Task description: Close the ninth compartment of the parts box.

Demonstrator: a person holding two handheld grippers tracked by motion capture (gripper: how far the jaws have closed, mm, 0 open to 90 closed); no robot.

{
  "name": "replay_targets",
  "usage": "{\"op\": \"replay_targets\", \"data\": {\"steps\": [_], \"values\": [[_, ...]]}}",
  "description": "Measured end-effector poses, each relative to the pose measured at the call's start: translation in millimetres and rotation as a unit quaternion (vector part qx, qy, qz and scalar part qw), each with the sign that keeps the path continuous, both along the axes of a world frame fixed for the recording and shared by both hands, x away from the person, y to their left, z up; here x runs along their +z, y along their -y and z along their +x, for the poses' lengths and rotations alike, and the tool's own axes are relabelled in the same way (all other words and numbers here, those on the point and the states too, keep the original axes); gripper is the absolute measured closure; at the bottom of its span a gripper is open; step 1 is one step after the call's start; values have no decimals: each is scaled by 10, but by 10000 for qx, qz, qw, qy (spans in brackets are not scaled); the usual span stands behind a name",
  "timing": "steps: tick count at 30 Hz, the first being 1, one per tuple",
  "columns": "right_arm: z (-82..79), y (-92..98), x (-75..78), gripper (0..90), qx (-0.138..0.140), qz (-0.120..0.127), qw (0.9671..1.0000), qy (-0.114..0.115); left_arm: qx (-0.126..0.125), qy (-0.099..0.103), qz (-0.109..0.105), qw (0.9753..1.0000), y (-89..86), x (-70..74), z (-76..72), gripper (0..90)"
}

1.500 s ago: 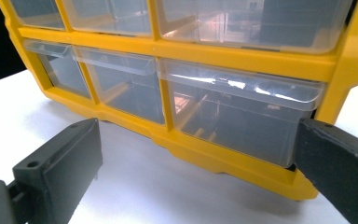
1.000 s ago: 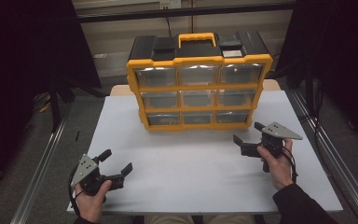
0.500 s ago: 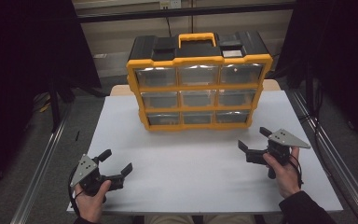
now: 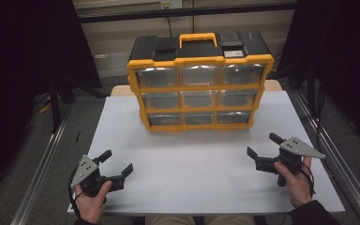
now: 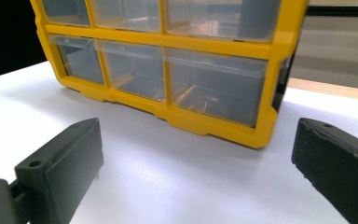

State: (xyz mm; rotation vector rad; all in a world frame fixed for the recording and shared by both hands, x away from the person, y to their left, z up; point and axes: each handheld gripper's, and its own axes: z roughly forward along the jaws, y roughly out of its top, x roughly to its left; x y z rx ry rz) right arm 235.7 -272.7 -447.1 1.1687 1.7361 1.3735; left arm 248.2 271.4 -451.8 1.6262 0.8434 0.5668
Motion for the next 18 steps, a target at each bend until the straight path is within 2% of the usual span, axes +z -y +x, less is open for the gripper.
{"op": "replay_targets", "data": {"steps": [7,11,18], "values": [[-119,143,-14,14,-272,-124,9995,91,27,-6,18,10000,-11,2,-4,32],[-164,201,-16,14,-319,-86,9994,96,39,-5,-8,10000,-3,2,-4,32],[-251,275,-47,16,-474,-187,9987,-13,61,-23,3,10000,-19,-6,-7,32]]}}
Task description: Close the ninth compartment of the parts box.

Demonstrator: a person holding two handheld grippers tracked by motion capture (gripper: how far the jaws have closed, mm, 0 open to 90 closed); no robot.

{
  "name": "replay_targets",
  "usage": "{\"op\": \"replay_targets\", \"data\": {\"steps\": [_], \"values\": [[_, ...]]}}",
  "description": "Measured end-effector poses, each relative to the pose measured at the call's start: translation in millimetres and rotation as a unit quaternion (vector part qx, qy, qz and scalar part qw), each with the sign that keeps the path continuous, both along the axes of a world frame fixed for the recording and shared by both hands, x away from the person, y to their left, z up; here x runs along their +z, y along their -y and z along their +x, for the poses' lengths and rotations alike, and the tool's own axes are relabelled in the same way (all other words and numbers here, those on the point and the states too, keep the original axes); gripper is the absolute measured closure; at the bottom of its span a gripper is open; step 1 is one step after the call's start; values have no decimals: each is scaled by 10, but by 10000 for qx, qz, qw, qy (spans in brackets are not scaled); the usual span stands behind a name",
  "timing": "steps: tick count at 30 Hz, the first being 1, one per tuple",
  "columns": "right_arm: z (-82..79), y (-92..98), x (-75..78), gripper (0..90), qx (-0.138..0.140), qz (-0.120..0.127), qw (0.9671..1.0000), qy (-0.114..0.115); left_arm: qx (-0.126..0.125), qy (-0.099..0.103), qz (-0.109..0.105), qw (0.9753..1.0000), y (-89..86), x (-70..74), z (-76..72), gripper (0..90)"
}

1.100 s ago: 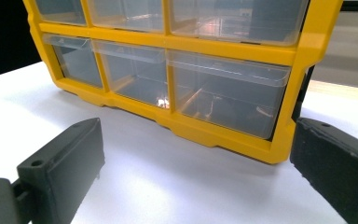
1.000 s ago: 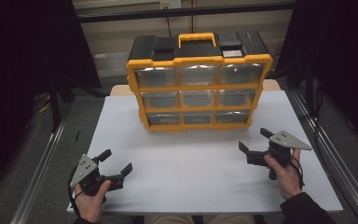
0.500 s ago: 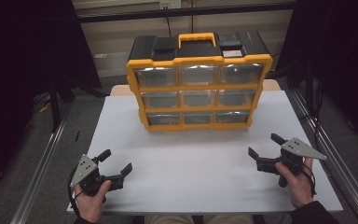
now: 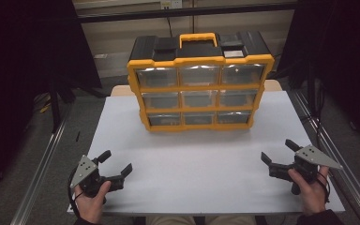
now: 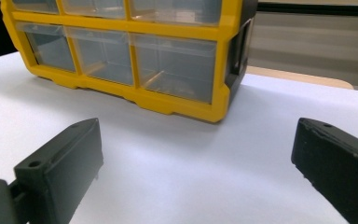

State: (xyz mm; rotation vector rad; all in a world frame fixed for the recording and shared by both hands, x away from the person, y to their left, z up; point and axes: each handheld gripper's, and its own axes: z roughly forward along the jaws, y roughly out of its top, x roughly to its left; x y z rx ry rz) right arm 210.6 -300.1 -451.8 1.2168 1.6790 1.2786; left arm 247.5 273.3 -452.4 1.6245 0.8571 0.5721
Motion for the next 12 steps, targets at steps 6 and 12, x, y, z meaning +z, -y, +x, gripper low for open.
{"op": "replay_targets", "data": {"steps": [6,12], "values": [[-81,66,-8,14,-57,-28,10000,-9,-5,-17,15,10000,5,-5,-2,32],[-71,50,-17,15,-14,-55,10000,-40,5,-14,7,10000,4,-4,-1,32]]}}
